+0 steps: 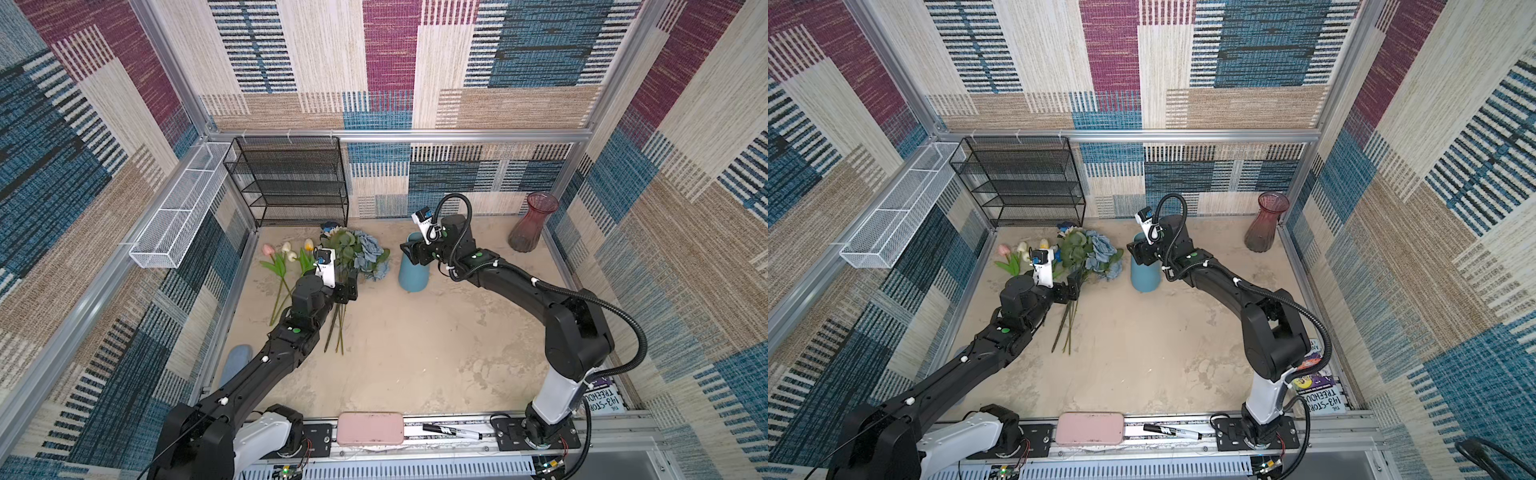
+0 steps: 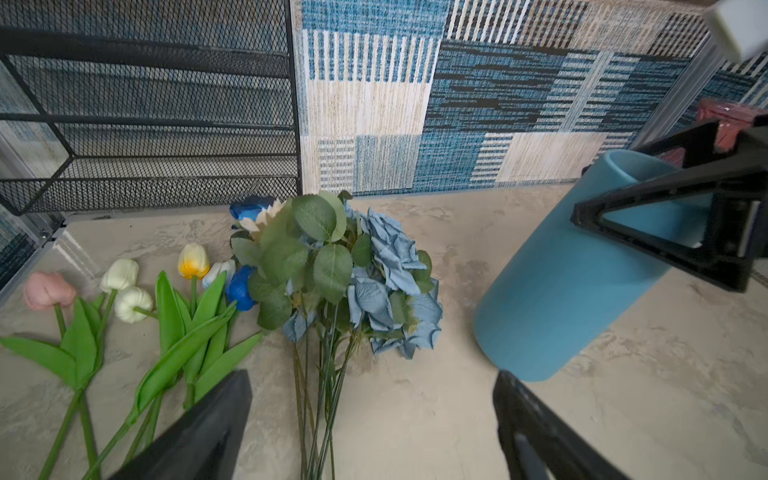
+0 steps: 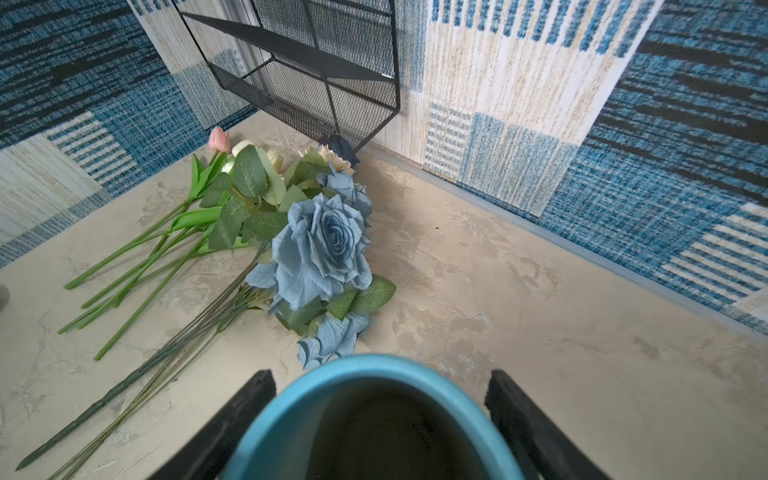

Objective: Arrange the flowers into the vase
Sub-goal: 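Carry the light-blue vase toward the flowers with the right gripper and release it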

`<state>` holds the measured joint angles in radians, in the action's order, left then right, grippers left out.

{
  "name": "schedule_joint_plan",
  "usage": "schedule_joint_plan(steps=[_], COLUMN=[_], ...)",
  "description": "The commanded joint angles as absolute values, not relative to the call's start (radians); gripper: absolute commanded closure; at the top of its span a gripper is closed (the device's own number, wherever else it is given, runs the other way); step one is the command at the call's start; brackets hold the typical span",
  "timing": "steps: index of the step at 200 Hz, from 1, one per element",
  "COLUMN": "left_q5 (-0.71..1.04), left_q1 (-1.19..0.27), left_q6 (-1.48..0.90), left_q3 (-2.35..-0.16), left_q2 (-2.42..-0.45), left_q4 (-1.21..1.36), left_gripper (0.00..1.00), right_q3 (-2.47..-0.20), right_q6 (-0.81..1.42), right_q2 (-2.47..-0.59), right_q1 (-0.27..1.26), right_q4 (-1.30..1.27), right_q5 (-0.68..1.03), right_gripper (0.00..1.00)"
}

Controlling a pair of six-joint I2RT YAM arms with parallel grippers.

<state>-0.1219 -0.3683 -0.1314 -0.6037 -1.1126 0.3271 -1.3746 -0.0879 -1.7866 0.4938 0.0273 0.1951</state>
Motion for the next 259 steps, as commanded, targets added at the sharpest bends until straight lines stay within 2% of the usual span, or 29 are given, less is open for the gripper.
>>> schedule_joint_plan(steps=[1,23,50,108,128,140,154,193,259], left_q5=[-0.13,-0.108,-0.107,-0.155,-0.147,-0.143,-0.139,-0.127,-0.058], left_q1=[-0.368,-0.368,-0.367,-0.362,-0.36,-0.36,-0.358,-0.341,-0.284], left_q6=[-0.167,-0.174,-0.177,-0.197,-0.199,-0.198,-0.19,-0.177,-0.186], left_q3=[-0.604,-0.607,-0.62,-0.669,-0.667,-0.664,-0.67,-0.697,-0.763], left_q2=[-1.121,-1.118,-1.102,-1.13,-1.131,-1.13,-1.13,-1.132,-1.194], left_q4=[0.312,0.282,0.197,0.003,-0.004,-0.007,-0.024,-0.081,-0.171], left_gripper=[0.06,0.07,0.07,0.11,0.11,0.11,0.1,0.09,0.07], right_q3=[-1.398,-1.388,-1.364,-1.335,-1.329,-1.329,-1.321,-1.271,-1.255], right_q6=[-0.128,-0.119,-0.135,-0.164,-0.168,-0.168,-0.168,-0.174,-0.151], right_q2=[-1.787,-1.782,-1.758,-1.761,-1.766,-1.772,-1.767,-1.72,-1.63], right_q1=[0.513,0.522,0.552,0.594,0.594,0.594,0.594,0.594,0.594], right_q4=[-0.089,-0.069,-0.053,-0.052,-0.051,-0.051,-0.059,-0.11,-0.119], right_q5=[0.232,0.326,0.359,0.278,0.269,0.262,0.256,0.273,0.283], right_gripper=[0.68,0.67,0.66,0.66,0.63,0.57,0.38,0.0,0.0])
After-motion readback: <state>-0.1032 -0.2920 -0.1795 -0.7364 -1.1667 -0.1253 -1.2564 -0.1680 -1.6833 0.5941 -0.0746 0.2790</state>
